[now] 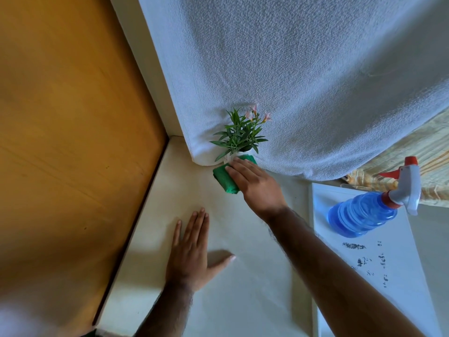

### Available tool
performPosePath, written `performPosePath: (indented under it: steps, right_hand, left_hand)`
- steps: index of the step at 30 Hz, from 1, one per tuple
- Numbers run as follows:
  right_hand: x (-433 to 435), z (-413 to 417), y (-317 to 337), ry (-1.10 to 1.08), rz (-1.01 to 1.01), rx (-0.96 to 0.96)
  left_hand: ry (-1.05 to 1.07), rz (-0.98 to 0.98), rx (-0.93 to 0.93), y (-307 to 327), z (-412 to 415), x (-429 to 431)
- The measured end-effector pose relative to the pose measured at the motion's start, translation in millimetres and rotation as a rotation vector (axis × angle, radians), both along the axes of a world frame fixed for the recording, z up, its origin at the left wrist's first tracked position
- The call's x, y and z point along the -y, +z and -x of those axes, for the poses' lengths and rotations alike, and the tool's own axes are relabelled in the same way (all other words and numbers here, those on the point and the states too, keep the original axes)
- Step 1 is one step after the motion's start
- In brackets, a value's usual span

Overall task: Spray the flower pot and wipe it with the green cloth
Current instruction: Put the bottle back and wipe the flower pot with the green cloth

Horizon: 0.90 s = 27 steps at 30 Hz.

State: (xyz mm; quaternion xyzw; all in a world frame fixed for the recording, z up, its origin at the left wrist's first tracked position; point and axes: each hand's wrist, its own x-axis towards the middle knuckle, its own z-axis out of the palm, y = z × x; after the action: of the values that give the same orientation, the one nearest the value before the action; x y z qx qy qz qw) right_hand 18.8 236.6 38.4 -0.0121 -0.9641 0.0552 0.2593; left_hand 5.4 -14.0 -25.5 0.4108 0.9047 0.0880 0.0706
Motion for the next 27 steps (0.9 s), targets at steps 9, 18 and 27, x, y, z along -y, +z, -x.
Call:
performPosePath:
  steps: [9, 18, 27]
  right_hand:
    - [-5.3, -11.7, -15.5, 0.024, 0.040, 0.060]
    - [-15.0, -3.8, -13.5, 0.033, 0.019, 0.035]
    - [-8.7, 3.8, 2.2, 0.063, 0.015, 0.012]
  left_hand:
    - [-0.008, -0.035, -0.011, -0.8, 1.0, 1.5]
    - [-0.001, 0.001, -0.001, -1.1, 2.1, 2.1]
    - [0.001, -0.001, -0.007, -0.8, 1.0, 2.1]
